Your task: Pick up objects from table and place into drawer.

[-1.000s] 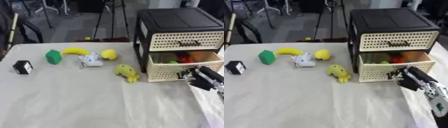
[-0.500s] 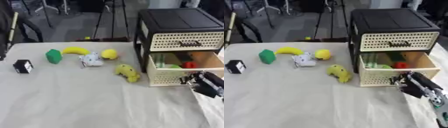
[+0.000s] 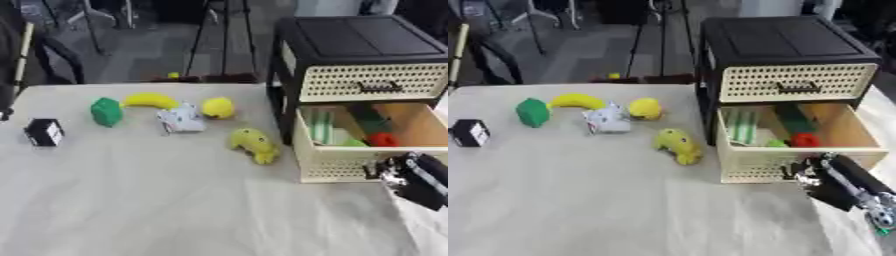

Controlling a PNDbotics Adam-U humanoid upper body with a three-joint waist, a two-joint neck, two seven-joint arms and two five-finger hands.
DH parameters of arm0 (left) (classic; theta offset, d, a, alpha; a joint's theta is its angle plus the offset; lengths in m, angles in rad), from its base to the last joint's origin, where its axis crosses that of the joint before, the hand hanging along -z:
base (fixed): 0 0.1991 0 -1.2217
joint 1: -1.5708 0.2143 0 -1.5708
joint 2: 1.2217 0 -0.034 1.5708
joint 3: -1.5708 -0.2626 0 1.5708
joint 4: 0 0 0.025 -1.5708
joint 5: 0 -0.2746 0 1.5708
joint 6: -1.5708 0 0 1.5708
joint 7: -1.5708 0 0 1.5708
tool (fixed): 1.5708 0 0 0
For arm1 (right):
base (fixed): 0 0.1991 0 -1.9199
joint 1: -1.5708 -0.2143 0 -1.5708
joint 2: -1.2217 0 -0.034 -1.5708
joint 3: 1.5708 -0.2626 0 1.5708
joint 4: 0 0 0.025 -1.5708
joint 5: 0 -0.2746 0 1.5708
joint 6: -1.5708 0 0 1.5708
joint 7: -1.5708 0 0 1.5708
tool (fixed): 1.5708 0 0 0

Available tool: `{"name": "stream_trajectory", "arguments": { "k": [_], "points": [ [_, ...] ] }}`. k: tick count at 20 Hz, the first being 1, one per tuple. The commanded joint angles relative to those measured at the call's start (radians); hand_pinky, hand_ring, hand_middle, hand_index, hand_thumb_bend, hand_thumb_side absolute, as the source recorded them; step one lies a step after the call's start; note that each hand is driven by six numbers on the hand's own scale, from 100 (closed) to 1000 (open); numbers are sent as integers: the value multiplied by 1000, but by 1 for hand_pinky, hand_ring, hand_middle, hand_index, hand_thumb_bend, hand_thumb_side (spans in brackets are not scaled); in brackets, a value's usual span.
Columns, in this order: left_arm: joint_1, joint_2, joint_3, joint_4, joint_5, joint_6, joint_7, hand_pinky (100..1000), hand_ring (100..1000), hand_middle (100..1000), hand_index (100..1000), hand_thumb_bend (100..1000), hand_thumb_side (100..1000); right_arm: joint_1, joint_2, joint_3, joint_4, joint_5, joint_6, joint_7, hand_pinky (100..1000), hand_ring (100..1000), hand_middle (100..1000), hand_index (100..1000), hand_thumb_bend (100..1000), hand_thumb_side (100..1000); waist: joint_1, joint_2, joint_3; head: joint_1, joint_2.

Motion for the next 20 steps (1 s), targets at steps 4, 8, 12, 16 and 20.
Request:
{"name": "stream_trajectory", "arguments": {
  "k": [4, 8, 12, 16, 20],
  "points": [
    [-5, 33, 12, -9, -5, 2, 0, 479, 470, 553, 751, 606, 826, 10, -6, -29, -66, -24, 13, -79, 100, 100, 100, 599, 100, 889, 0, -5, -6, 4, -5],
    [-2, 36, 11, -5, -7, 2, -1, 479, 469, 553, 751, 606, 828, 19, -3, -38, -79, -25, 27, -191, 100, 100, 100, 605, 100, 863, 1, -4, -8, 4, -3],
    [-7, 54, 0, 21, -16, 3, -16, 479, 467, 553, 750, 604, 834, 34, -6, -43, -102, -51, 32, -246, 100, 100, 100, 606, 100, 853, 0, -2, -15, 8, -5],
    [-24, 89, -16, 79, -36, 3, -37, 480, 465, 555, 753, 602, 843, 43, -6, -51, -134, -94, 35, -273, 100, 100, 100, 606, 100, 841, 0, -1, -26, 11, -5],
    [-71, 146, -50, 196, -95, 9, -94, 480, 469, 567, 762, 632, 827, 42, -6, -50, -157, -115, 34, -273, 100, 100, 100, 605, 100, 835, 0, 0, -36, 16, -5]
  ]
}}
